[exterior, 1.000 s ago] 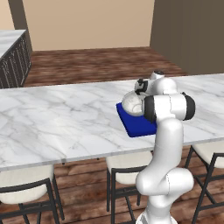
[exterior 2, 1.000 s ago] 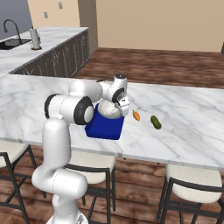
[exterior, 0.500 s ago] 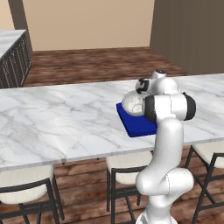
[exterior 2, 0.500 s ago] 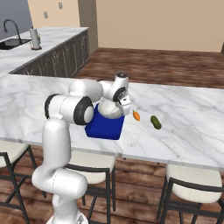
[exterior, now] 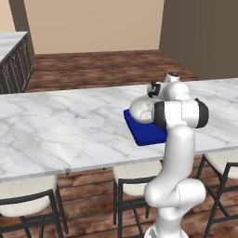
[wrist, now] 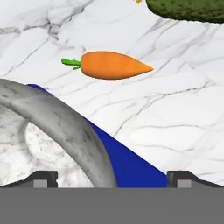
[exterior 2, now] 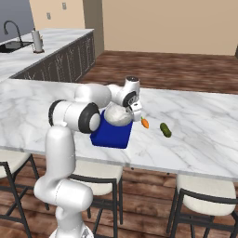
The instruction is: Place the two vegetables and bowl onto the tray for setting up a vegetable dip station.
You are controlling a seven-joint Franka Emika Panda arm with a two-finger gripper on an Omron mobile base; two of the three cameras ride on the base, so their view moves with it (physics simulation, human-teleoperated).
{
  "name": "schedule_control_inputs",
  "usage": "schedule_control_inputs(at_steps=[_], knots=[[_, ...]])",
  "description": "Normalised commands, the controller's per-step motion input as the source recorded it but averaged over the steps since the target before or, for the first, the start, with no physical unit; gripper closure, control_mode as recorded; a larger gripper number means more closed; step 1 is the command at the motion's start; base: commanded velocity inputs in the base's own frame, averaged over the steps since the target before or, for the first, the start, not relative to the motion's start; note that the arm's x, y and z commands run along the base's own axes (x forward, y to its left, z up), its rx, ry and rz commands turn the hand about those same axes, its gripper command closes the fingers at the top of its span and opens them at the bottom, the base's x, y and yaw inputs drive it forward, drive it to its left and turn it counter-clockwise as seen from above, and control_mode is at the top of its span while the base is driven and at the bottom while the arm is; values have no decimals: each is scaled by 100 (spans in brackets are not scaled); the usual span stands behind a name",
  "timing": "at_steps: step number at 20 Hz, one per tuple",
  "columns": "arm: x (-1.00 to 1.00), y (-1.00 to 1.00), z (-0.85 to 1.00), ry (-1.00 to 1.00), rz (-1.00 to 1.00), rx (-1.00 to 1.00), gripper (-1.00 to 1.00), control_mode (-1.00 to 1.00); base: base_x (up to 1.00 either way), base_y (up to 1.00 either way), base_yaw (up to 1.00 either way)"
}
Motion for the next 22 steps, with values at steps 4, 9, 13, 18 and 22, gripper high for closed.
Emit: schedule_control_inputs(at_steps=[4,9,13,18,22], knots=[[0,-25,7,0,0,0,-100,-100,0,0,0],[0,-23,12,0,0,0,-100,-100,0,0,0],[0,-10,9,0,0,0,-100,-100,0,0,0],[0,0,0,0,0,0,-100,-100,0,0,0],[4,0,0,0,0,0,-100,-100,0,0,0]])
